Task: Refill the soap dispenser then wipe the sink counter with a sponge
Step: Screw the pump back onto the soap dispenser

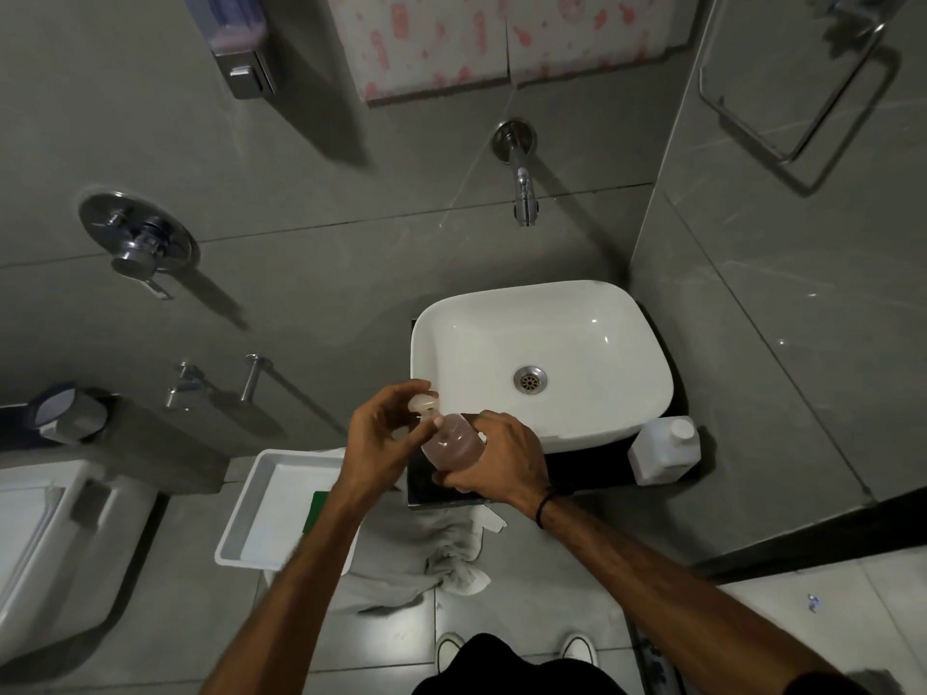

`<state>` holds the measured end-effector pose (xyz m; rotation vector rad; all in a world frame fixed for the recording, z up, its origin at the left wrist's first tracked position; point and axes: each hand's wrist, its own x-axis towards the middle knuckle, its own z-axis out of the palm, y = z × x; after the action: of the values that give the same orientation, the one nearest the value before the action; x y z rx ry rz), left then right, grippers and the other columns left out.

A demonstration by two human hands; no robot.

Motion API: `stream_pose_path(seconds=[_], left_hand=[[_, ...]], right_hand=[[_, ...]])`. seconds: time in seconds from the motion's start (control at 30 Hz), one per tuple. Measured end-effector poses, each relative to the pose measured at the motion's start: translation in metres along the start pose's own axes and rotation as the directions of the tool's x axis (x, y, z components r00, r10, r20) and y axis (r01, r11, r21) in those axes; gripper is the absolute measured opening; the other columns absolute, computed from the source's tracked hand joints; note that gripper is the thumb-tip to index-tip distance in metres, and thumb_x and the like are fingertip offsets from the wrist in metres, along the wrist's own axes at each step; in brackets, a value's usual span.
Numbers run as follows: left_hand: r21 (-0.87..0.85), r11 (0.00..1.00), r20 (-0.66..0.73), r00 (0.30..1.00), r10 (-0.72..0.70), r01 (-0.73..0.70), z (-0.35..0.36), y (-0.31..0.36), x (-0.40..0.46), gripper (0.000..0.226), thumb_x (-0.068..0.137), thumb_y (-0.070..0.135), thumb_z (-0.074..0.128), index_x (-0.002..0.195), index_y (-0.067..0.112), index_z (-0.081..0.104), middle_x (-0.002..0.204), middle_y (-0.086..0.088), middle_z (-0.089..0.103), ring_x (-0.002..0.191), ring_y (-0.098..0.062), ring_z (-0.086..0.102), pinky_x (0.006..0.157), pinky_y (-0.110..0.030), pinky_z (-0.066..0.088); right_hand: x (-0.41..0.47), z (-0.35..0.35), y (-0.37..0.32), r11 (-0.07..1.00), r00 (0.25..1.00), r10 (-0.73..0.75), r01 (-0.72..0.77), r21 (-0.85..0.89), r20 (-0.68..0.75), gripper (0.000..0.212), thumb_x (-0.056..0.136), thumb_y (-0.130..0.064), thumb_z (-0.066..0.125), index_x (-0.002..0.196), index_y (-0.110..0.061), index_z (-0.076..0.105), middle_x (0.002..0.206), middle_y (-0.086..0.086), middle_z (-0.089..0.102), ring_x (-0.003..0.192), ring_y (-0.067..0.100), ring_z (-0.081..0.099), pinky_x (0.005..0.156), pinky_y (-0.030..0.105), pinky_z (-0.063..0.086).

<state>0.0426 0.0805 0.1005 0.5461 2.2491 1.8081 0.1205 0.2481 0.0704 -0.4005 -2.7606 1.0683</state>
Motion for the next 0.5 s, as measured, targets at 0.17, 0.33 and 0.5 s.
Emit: stream_pose_path(seconds=[0.17,0.33,0.5], left_hand=[[-0.036,0.999,0.041,0.998,-0.036,0.037,-0.006,-0.007,0.001,0.055,0.076,0.026,0.088,0.126,0.019,0.069,0.107,-0.007,0.08,0.104,-0.027,0.077,0.096,-0.05,0.059],[-0.046,0.998,0.072,0.997,-0.042,0.045,-0.01,-0.011,-0.002,0.05,0.081,0.019,0.086,0.127,0.017,0.068,0.112,-0.008,0.078,0.107,-0.027,0.075,0.099,-0.045,0.059],[-0.025,0.995,0.107,0.99,-0.096,0.099,-0.015,-0.019,-0.007,0.045,0.086,0.007,0.081,0.128,0.013,0.067,0.118,-0.008,0.077,0.114,-0.027,0.073,0.102,-0.046,0.057]], right_hand=[[0.0,0.004,0.001,1.0,1.0,-0.019,0.019,-0.014,0.016,0.056,0.045,-0.072,0.075,0.081,-0.031,0.064,0.072,-0.017,0.057,0.068,0.009,0.054,0.058,0.024,0.044],[-0.002,0.008,0.002,0.999,0.997,-0.043,0.041,0.027,0.067,0.056,0.049,-0.069,0.078,0.091,-0.033,0.069,0.079,-0.015,0.065,0.071,0.007,0.059,0.057,0.016,0.037],[-0.003,0.015,0.001,1.0,0.997,-0.025,0.024,0.015,0.074,0.056,0.049,-0.072,0.076,0.088,-0.032,0.068,0.078,-0.014,0.065,0.07,0.007,0.058,0.06,0.023,0.045]])
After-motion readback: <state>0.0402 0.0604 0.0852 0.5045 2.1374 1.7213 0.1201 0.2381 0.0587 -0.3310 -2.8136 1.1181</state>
